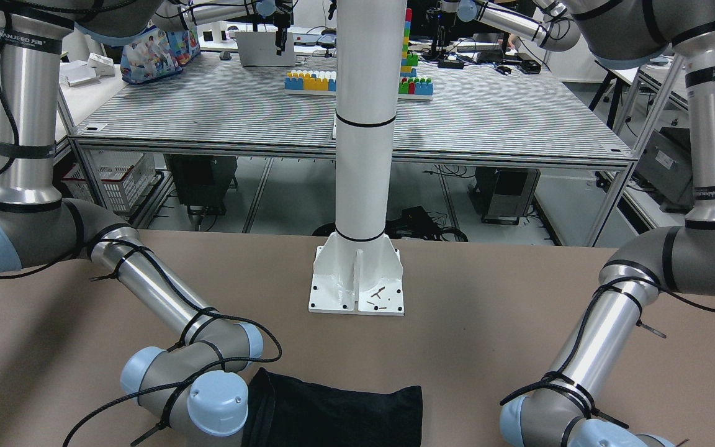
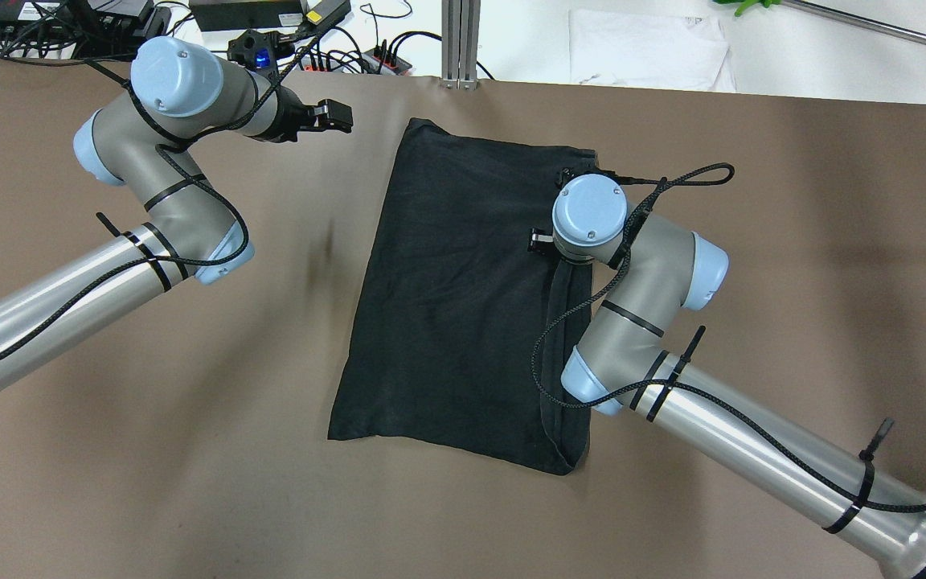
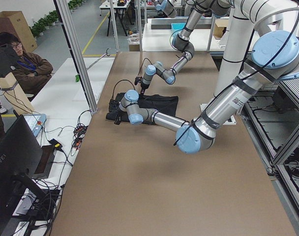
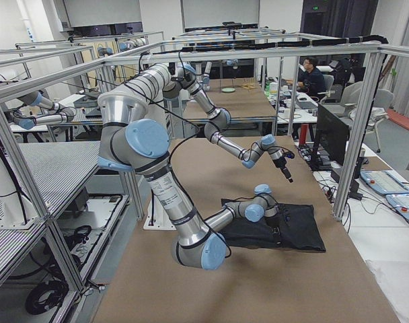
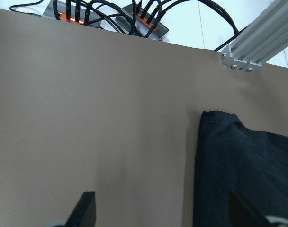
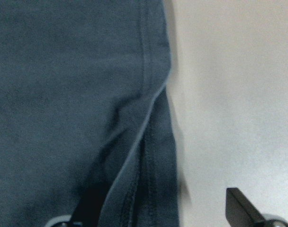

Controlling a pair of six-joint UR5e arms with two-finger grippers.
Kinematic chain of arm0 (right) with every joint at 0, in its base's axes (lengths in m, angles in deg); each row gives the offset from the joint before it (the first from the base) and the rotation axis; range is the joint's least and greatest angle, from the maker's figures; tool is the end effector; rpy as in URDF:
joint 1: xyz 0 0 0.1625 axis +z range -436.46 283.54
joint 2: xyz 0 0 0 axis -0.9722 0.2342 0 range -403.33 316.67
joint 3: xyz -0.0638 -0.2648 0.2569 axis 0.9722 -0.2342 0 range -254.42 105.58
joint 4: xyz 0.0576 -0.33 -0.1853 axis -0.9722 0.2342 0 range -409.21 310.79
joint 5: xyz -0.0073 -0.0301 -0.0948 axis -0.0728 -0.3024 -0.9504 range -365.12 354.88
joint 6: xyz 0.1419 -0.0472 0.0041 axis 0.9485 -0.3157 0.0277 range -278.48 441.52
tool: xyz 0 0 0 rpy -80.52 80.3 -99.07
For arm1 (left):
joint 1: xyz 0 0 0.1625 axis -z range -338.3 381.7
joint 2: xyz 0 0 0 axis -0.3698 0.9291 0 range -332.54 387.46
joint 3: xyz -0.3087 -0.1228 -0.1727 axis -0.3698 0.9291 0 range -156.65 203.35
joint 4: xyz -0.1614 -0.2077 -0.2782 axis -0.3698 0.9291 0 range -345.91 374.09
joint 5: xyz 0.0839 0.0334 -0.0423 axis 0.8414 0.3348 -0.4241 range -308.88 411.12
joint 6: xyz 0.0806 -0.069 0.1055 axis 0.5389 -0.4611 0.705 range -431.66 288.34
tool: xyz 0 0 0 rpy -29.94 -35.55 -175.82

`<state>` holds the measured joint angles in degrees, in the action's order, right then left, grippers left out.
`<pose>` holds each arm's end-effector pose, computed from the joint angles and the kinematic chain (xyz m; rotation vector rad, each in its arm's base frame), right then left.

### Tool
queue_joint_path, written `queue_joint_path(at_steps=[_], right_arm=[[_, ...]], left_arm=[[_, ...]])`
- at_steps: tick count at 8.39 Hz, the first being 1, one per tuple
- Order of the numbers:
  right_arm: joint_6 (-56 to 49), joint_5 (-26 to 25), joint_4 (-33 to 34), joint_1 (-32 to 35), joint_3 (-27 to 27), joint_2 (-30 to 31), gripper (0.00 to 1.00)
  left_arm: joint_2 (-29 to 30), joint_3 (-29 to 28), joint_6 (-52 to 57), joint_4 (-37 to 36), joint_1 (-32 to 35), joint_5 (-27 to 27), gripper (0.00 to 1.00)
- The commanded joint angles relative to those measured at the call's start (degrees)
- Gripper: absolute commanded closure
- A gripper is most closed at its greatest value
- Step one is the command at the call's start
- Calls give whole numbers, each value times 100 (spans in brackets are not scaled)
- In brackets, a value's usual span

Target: Fold clothes

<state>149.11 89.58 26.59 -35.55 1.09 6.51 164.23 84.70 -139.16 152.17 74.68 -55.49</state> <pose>-0.4778 -0.5741 0.3436 0.2992 -0.6355 0.2811 0.4007 -0.6815 0.2741 0.5004 1.0675 -0.3019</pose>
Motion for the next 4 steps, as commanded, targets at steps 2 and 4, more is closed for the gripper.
queue_joint_path(at_steps=[2, 4], right_arm=[[-114, 49, 40, 5, 1269, 1253, 6], [-141, 180, 83, 5, 1666, 1502, 6]], left_arm=[[16, 0, -17, 8, -77, 78, 0], [16, 0, -26, 8, -130, 158, 0]])
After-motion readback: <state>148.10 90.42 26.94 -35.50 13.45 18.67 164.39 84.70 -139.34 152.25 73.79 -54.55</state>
